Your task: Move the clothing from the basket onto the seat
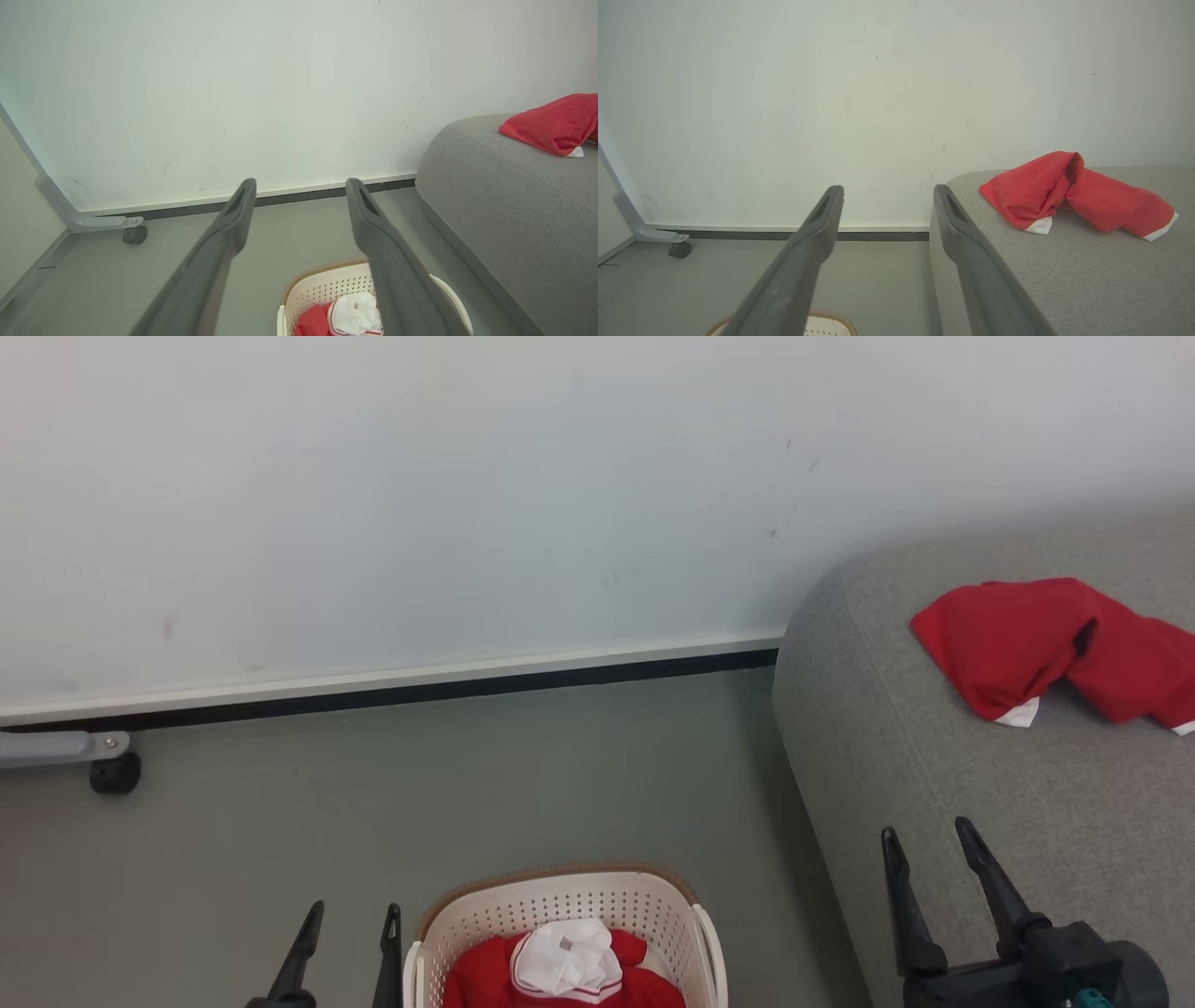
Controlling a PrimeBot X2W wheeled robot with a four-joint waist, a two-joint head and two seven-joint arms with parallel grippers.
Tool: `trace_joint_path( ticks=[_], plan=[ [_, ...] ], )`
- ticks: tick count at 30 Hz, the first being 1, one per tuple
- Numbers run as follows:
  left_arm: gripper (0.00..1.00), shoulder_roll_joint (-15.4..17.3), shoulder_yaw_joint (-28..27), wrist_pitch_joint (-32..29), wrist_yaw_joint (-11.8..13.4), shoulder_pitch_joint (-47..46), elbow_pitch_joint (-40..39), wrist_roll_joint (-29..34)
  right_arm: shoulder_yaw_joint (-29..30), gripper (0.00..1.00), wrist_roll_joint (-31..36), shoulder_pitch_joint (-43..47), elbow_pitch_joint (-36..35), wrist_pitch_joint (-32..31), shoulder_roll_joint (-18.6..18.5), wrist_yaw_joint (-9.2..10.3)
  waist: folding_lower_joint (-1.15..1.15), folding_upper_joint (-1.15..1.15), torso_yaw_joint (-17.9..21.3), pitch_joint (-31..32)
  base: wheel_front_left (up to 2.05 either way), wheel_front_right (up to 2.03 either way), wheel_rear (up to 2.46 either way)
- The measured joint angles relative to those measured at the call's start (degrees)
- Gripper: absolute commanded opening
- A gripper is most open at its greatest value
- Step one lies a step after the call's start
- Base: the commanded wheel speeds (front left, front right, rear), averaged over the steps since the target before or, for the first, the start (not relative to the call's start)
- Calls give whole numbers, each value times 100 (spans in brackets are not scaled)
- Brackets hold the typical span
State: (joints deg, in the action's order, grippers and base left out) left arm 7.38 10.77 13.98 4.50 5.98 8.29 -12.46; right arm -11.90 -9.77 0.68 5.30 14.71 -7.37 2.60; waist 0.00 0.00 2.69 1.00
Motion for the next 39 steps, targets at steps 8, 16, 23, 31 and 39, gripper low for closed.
trace_joint_path(
  ticks=[8,16,23,31,39],
  plan=[
    [100,14,302,-277,-100,-577,293,220,64,100,16,-320,-208,-8,-46,25,-1,0,31,-512,0,0,0],
    [100,-103,650,-613,-205,-1064,1000,360,25,100,134,-928,-407,-62,-49,24,-1,0,141,-1134,0,0,0],
    [100,-220,844,-829,-254,-1605,1541,531,23,100,133,-1368,-479,-159,-34,9,-1,1,277,-1621,0,0,0],
    [100,-281,1077,-1087,-249,-2336,2189,811,80,100,134,-1878,-528,-236,-31,-8,-2,1,438,-2296,0,0,0],
    [100,-298,1181,-1189,-245,-2910,2659,965,59,100,134,-2441,-601,-254,64,-8,-2,1,535,-2984,0,0,0]
  ],
)
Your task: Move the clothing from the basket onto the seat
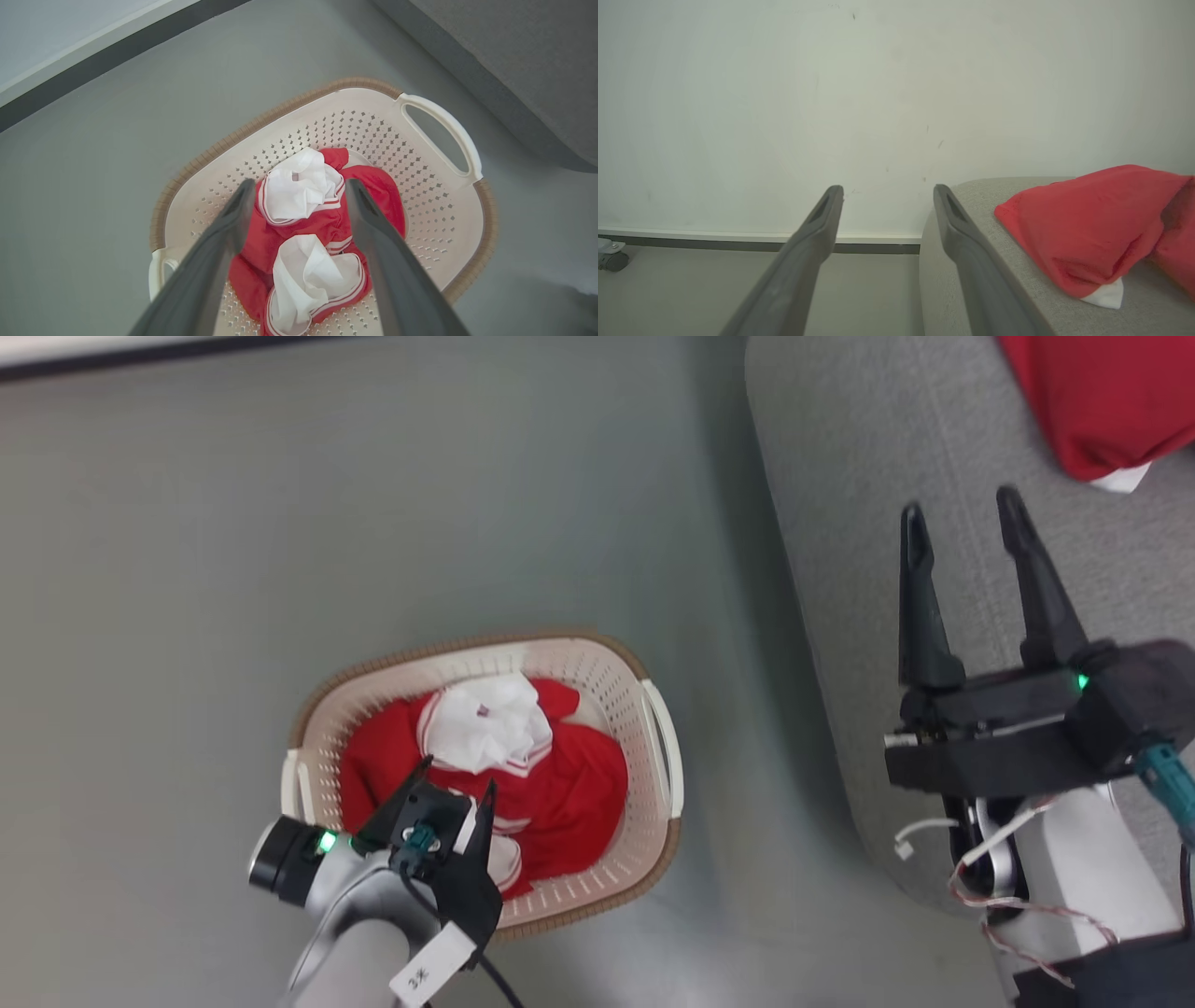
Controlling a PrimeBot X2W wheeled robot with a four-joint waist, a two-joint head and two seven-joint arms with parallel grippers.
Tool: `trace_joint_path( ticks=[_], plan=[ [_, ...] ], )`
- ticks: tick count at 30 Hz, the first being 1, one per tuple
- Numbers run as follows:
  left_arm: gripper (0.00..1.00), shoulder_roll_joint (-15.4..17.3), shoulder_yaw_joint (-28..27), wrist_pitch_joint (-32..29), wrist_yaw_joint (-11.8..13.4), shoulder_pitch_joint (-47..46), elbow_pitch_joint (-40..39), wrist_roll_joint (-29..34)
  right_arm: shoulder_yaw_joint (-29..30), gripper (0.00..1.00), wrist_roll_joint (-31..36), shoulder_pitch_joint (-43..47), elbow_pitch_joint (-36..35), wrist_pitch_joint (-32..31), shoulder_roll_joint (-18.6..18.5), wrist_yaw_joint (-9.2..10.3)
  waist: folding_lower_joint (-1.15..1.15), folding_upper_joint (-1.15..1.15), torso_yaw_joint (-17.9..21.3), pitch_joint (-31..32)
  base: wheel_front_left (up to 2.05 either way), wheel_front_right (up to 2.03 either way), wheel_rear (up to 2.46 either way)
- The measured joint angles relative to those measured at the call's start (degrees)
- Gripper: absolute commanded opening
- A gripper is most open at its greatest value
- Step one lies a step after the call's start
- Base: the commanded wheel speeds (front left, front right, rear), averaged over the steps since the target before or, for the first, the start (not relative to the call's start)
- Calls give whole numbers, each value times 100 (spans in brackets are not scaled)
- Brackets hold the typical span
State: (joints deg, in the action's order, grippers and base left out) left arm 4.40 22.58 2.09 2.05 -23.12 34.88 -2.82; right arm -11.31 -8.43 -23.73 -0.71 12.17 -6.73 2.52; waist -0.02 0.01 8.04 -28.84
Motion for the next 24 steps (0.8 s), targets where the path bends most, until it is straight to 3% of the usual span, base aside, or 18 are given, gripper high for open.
trace_joint_path(
  ticks=[24],
  plan=[
    [100,-65,159,-143,57,-1742,1034,396,157,100,48,-1408,-510,29,18,7,1,0,225,-2067,0,0,0]
  ],
)
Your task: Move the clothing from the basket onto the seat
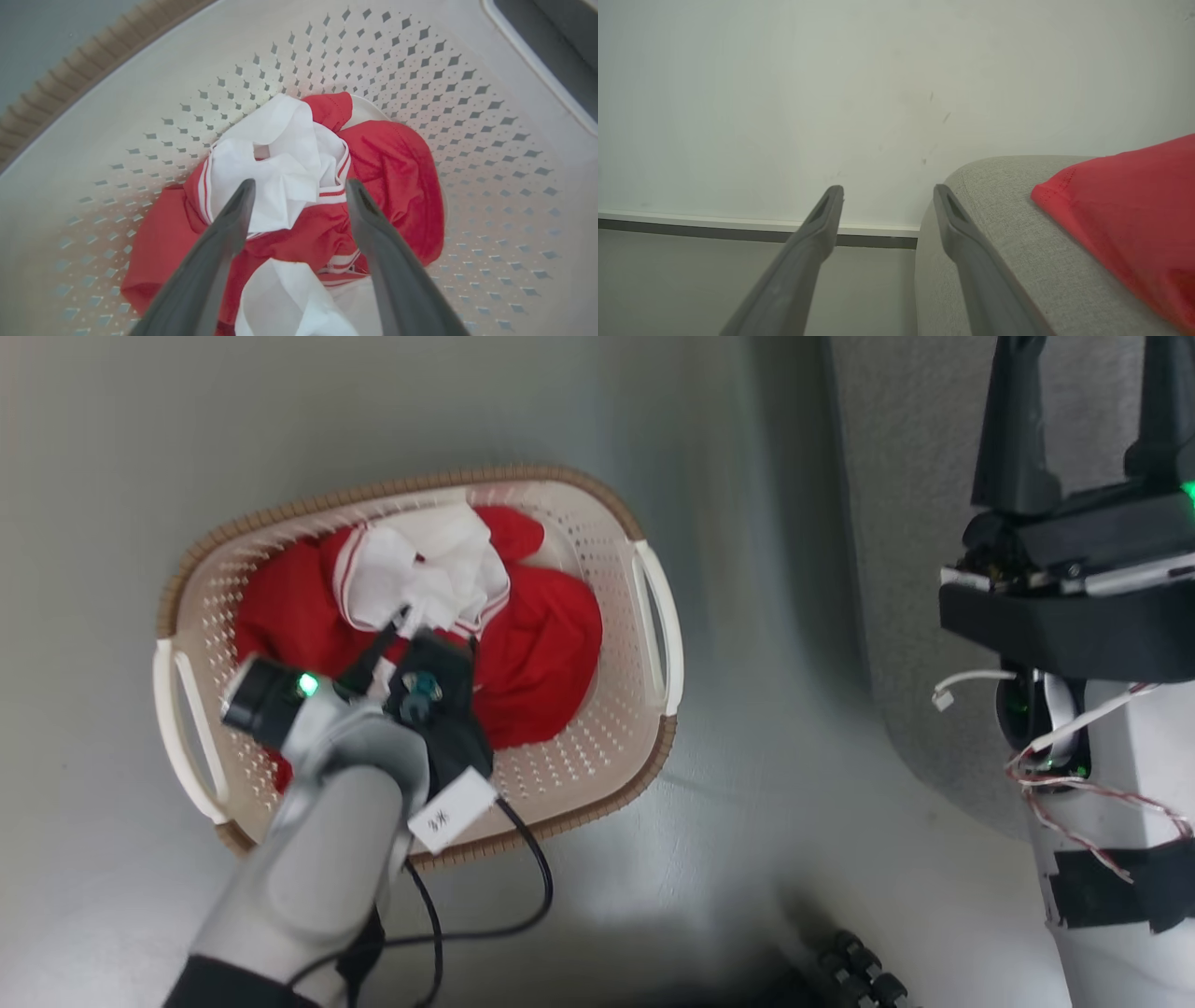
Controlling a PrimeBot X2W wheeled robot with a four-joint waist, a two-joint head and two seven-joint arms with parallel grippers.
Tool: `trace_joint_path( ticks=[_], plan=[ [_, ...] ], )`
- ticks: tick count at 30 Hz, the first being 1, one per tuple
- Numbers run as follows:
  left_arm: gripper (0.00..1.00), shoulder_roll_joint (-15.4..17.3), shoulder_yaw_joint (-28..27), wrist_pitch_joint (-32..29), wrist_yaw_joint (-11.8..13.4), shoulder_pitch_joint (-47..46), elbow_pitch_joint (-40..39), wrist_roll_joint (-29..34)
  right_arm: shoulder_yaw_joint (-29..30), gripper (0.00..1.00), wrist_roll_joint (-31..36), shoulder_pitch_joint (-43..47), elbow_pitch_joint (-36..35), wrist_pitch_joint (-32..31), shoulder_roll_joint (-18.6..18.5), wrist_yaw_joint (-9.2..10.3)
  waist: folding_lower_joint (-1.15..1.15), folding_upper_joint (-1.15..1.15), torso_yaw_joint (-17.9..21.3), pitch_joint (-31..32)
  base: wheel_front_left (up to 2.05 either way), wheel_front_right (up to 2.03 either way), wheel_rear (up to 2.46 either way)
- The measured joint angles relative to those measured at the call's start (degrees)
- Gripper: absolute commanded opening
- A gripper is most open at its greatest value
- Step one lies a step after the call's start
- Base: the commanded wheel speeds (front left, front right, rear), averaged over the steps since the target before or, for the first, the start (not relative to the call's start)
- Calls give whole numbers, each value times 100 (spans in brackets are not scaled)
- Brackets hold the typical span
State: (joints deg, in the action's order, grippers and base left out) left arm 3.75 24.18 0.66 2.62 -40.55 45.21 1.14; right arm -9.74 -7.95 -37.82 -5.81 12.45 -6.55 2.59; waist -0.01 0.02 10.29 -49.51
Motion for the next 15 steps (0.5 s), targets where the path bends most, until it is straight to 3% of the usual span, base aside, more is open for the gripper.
trace_joint_path(
  ticks=[6,15],
  plan=[
    [100,56,-60,59,51,-345,349,5,-46,100,48,-299,74,58,10,0,0,0,23,-535,0,0,0],
    [100,40,-59,221,151,-606,728,55,-102,100,90,-428,152,108,12,-3,0,-1,32,-851,0,0,0]
  ],
)
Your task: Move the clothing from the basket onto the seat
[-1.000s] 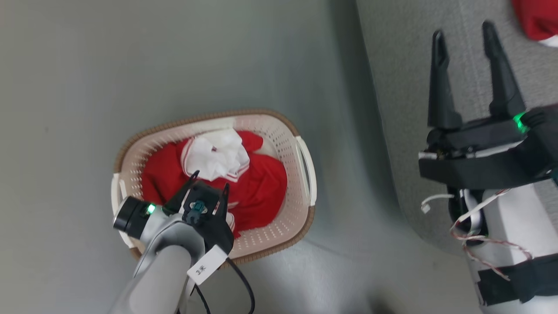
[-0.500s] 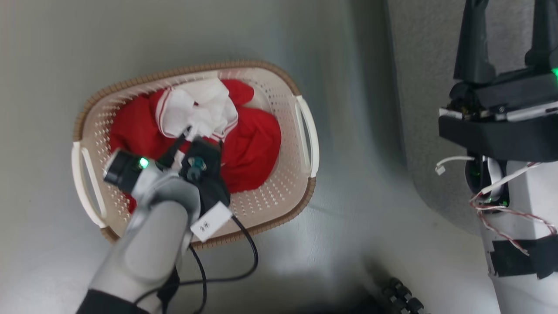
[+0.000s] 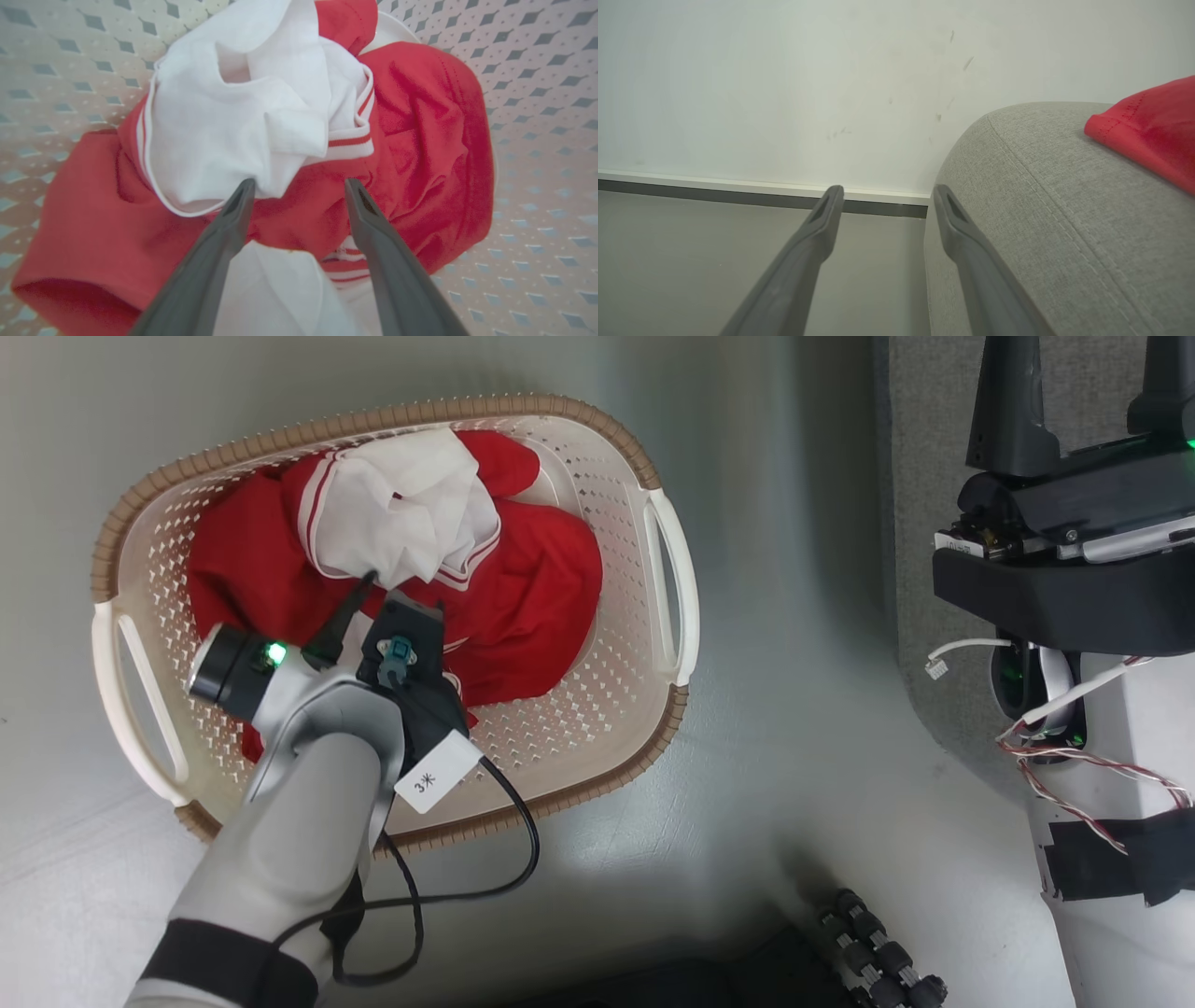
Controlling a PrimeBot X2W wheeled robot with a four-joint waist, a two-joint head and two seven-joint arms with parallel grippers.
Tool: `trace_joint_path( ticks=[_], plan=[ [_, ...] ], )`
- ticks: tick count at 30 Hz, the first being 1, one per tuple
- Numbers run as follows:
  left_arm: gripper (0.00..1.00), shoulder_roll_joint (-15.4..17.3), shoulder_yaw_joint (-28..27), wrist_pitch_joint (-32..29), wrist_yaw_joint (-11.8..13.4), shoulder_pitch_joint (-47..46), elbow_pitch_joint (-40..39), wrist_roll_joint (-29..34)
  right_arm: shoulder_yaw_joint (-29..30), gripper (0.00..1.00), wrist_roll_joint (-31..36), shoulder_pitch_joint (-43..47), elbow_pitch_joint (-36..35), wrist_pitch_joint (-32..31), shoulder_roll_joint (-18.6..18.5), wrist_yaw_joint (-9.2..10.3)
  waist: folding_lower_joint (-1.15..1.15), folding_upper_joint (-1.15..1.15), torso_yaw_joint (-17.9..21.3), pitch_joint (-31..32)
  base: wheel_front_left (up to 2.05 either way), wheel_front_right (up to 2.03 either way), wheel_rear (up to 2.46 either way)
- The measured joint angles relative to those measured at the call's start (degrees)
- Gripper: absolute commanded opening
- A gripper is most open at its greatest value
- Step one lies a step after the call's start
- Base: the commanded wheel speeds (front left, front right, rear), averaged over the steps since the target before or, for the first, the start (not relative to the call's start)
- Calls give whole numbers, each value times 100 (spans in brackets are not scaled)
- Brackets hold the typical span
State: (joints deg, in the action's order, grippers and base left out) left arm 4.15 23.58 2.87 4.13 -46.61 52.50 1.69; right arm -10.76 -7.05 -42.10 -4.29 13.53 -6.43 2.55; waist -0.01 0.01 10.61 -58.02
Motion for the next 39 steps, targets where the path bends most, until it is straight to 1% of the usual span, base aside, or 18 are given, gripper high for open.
trace_joint_path(
  ticks=[7,12,17,20,21,22,23,24,31,37,39],
  plan=[
    [100,15,2,124,48,-304,221,75,-78,100,19,-93,-12,19,8,-4,1,-1,21,-66,0,0,0],
    [100,54,101,230,92,-564,350,259,-109,100,37,-99,14,25,21,-4,0,-1,65,-124,0,0,0],
    [100,97,154,231,96,-711,550,355,-160,100,37,-99,43,68,48,-4,1,-1,116,-151,0,0,0],
    [100,126,141,226,142,-792,664,355,-165,100,37,-99,48,70,73,-4,1,-1,154,-185,0,0,0],
    [80,123,132,226,142,-821,688,355,-162,100,37,-98,66,70,73,-4,1,-1,165,-195,0,0,0],
    [36,112,126,226,142,-847,705,354,-155,100,37,-98,80,73,73,-4,0,-1,174,-203,0,0,0],
    [14,101,126,231,142,-865,726,354,-154,100,37,-98,103,74,74,-4,0,-1,182,-207,0,0,0],
    [0,101,126,231,142,-865,726,354,-154,100,37,-98,103,74,74,-4,0,-1,182,-207,0,0,0],
    [0,51,82,511,143,-857,826,282,-153,100,34,-97,331,96,93,-4,1,-1,182,-104,0,0,0],
    [0,-56,11,892,134,-753,825,132,-177,100,30,-86,625,116,97,-5,1,-1,138,117,0,0,0],
    [0,-79,12,980,82,-667,816,87,-196,100,27,-76,724,118,98,-14,1,-1,115,219,0,0,0]
  ],
)
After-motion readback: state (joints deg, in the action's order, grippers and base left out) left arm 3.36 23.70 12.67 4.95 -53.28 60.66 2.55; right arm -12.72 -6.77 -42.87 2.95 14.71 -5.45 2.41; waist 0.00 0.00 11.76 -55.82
